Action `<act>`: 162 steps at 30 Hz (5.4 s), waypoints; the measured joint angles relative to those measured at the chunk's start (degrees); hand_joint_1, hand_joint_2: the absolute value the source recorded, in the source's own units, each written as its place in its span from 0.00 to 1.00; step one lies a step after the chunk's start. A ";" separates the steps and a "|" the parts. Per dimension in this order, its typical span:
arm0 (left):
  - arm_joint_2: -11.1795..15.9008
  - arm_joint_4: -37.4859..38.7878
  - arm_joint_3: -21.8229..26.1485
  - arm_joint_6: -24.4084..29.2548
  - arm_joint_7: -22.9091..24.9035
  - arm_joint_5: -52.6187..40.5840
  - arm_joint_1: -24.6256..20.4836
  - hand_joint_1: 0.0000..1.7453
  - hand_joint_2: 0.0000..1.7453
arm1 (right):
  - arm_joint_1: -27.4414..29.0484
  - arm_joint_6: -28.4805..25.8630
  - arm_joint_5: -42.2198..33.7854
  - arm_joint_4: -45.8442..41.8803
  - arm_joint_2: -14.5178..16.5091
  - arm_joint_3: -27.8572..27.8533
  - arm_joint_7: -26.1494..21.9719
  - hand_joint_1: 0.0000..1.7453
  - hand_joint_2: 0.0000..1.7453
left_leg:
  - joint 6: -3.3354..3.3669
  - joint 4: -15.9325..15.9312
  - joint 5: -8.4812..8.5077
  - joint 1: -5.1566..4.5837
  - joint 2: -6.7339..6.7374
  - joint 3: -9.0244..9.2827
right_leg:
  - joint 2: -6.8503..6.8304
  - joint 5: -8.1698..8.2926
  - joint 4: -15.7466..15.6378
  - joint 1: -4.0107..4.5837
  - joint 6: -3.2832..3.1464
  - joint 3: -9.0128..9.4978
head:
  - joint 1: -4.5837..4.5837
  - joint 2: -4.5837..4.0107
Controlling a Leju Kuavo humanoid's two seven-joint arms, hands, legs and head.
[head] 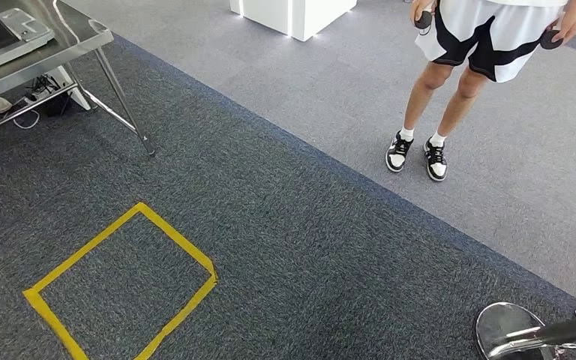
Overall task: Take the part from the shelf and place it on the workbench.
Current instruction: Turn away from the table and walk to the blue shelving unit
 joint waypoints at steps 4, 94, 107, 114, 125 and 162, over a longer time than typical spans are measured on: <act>0.01 0.00 0.00 -0.01 -0.02 0.00 0.18 0.00 0.00 | -0.10 0.00 0.02 0.04 0.02 -0.02 0.00 0.00 0.00 | 1.03 -0.72 0.51 0.10 2.46 0.19 | -2.96 -6.09 10.40 -0.10 0.78 -4.96 | 0.03 0.00; -1.66 -0.96 10.23 0.93 4.22 20.45 -0.97 0.00 0.00 | 8.52 -5.04 3.14 -9.84 -2.76 19.99 -9.67 0.00 0.00 | 1.21 -0.94 1.48 -0.06 2.34 -0.20 | -2.02 -4.02 3.95 0.03 0.93 -0.48 | 0.11 0.00; 1.32 -0.90 7.31 -0.45 4.16 15.43 -0.79 0.00 1.00 | 2.33 -2.26 12.07 -2.96 -6.40 8.17 -9.61 0.00 0.00 | -1.34 0.99 -0.65 -0.11 5.51 0.08 | -4.97 -0.56 -1.01 -0.82 0.09 1.63 | 0.07 0.00; 1.79 -0.87 4.26 -1.04 -0.40 13.74 0.32 0.00 1.00 | 1.54 0.67 15.76 -7.09 -2.56 -1.70 -8.61 0.00 0.00 | -0.85 15.84 -5.53 -0.24 2.21 -7.61 | -1.88 -0.44 -1.16 0.20 -1.27 1.81 | 0.05 0.00; 2.50 -0.40 0.53 -2.15 -3.81 10.16 0.57 0.00 1.00 | 0.06 4.89 15.73 -8.69 -0.95 -8.29 -9.19 0.00 0.00 | 1.62 -1.61 2.47 -0.78 1.98 -0.68 | -2.38 -4.83 5.35 0.29 0.57 -1.25 | 0.12 0.00; -1.36 1.16 -3.21 2.11 -4.63 13.57 -0.48 0.00 1.00 | -5.34 13.79 35.28 -5.05 0.14 -21.75 -18.76 0.00 0.00 | 1.66 -0.92 1.75 -0.41 4.47 -0.86 | -3.37 -6.63 14.15 -0.38 1.85 -6.47 | 0.16 0.00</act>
